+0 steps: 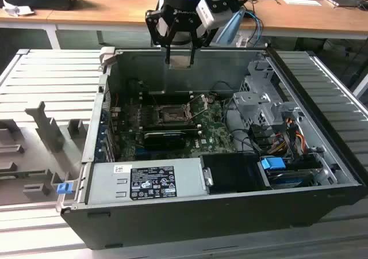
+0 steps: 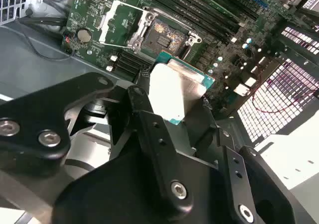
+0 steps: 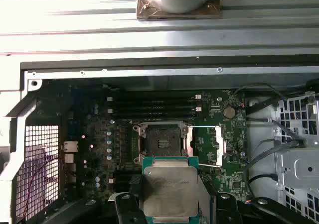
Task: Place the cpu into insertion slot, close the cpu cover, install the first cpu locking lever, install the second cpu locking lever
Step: 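Place the cpu into insertion slot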
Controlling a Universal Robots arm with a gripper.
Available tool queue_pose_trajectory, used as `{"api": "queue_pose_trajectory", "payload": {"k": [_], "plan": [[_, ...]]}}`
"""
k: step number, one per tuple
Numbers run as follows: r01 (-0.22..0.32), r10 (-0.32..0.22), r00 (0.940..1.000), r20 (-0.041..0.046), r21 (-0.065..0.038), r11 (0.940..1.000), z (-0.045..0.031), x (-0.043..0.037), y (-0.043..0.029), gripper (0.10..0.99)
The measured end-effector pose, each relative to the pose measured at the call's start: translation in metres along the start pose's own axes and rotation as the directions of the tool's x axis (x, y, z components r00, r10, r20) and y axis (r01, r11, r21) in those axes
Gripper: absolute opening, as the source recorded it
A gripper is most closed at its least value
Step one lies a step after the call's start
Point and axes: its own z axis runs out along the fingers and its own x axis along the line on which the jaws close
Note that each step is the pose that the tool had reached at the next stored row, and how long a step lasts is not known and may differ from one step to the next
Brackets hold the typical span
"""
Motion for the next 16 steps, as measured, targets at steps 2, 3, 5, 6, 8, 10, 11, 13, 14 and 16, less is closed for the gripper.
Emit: {"api": "queue_pose_trajectory", "payload": {"k": [2, 3, 5, 6, 8, 10, 11, 13, 14, 16], "plan": [[-0.020, 0.020, 0.9998, 0.0017, 0.000, 0.9998, 0.0000, 0.0001, 0.0000, 0.525], [-0.028, 0.028, 0.9996, 0.0025, -0.001, 0.9996, 0.0000, 0.0001, 0.0000, 0.525], [-0.038, 0.038, 0.9993, 0.0033, -0.001, 0.9993, 0.0003, 0.0002, -0.0001, 0.525], [-0.038, 0.038, 0.9993, 0.0033, -0.001, 0.9993, 0.0005, 0.0002, -0.0001, 0.525], [-0.038, 0.038, 0.9993, 0.0033, -0.001, 0.9993, 0.0007, 0.0002, -0.0001, 0.525], [-0.038, 0.038, 0.9993, 0.0033, -0.001, 0.9993, 0.0009, 0.0002, -0.0001, 0.525], [-0.038, 0.038, 0.9993, 0.0034, -0.001, 0.9993, 0.0009, 0.0002, -0.0001, 0.525], [-0.040, 0.040, 0.9992, 0.0036, -0.001, 0.9992, 0.0009, 0.0002, -0.0001, 0.525], [-0.042, 0.042, 0.9991, 0.0037, -0.001, 0.9991, 0.0009, 0.0002, -0.0001, 0.525], [-0.054, 0.054, 0.9985, 0.0049, -0.001, 0.9985, 0.0010, 0.0002, -0.0001, 0.525]]}}
